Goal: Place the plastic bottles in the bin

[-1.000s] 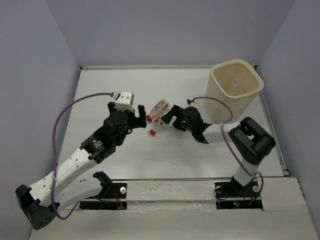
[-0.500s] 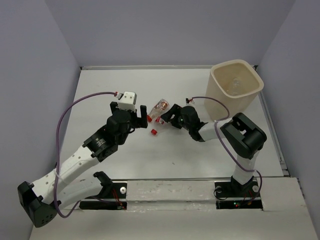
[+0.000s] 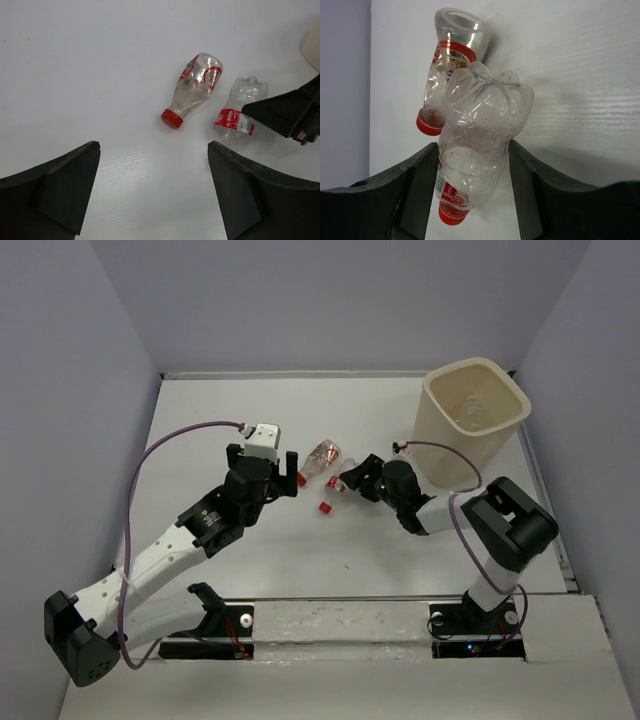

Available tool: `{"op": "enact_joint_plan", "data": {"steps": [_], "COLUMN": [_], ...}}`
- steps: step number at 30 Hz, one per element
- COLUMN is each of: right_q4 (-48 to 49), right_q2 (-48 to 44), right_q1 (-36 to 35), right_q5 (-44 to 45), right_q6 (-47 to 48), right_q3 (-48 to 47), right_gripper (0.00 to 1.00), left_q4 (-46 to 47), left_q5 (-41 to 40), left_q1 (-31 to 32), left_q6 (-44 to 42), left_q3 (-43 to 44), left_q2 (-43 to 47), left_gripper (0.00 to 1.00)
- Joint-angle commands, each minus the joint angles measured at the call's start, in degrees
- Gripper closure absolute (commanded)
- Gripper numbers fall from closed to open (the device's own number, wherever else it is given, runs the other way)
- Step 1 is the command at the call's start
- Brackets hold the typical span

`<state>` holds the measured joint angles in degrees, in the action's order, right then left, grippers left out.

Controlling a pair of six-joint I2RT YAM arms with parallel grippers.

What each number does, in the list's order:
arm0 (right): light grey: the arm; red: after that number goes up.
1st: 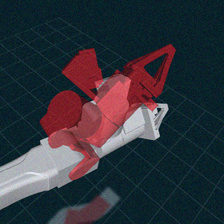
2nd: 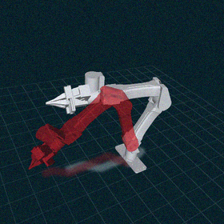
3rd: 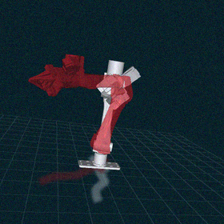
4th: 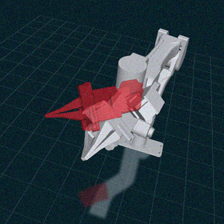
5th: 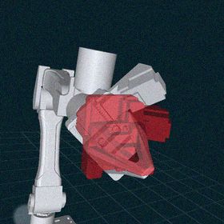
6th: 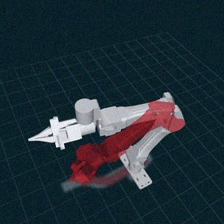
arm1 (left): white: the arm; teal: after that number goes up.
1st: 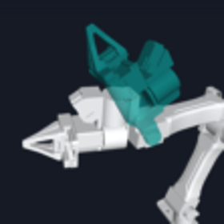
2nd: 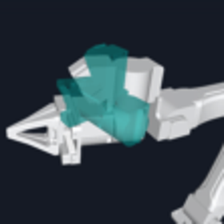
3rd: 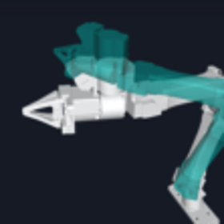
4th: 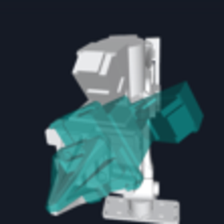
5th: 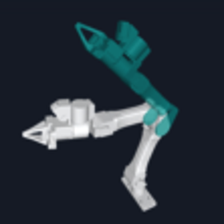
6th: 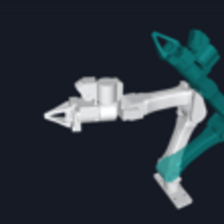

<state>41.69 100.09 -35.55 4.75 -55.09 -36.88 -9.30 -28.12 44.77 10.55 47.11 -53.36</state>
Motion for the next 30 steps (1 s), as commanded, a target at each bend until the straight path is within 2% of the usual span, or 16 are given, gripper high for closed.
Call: {"op": "enact_joint_plan", "data": {"steps": [1, 4, 10, 11, 14, 15, 20, 23, 26, 30], "right_q4": [2.2, -1.5, -14.2, -17.6, -23.9, -25.2, -27.0, -26.9, -26.9, -27.2], "right_q2": [-9.8, -18.0, -33.8, -35.5, -41.2, -43.2, -43.8, -41.8, -38.0, -34.1], "right_q1": [0.4, 0.4, 0.4, 0.4, 0.4, 0.4, 2.7, 12.0, 17.2, 23.2], "right_q5": [1.1, 0.1, -4.1, -4.1, -0.2, 5.6, 21.8, 26.2, 27.3, 30.2], "right_q6": [4.1, 6.9, 16.8, 20.8, 31.1, 34.0, 57.9, 60.7, 61.4, 61.8], "right_q3": [3.7, 5.1, -2.7, -4.4, -12.6, -16.5, -26.2, -30.2, -32.7, -32.7], "right_gripper": [0.76, 0.77, 0.77, 0.77, 0.77, 0.77, 0.77, 0.78, 0.78, 0.78], "left_q4": [1.2, 1.6, 2.4, 2.4, 2.3, 2.0, 2.2, 4.5, 6.7, 9.4], "left_q5": [0.6, 1.6, 5.4, 6.1, 8.4, 9.6, 13.6, 14.8, 11.2, 5.5], "left_q1": [-1.3, -2.1, -4.0, -4.2, -4.3, -4.3, -4.3, -4.0, -2.0, -0.6], "left_q6": [-0.7, -0.7, -0.4, -0.4, 0.3, 0.8, 5.5, 9.5, 11.1, 6.9], "left_q3": [0.3, 0.5, 0.9, 1.0, 2.1, 2.5, 4.8, 5.3, 6.7, 8.8], "left_q2": [-0.8, -1.1, -2.0, -2.8, -4.8, -5.3, -8.9, -12.1, -16.2, -22.6], "left_gripper": [0.01, 0.01, 0.01, 0.01, 0.01, 0.01, 0.01, 0.01, 0.01, 0.01]}}
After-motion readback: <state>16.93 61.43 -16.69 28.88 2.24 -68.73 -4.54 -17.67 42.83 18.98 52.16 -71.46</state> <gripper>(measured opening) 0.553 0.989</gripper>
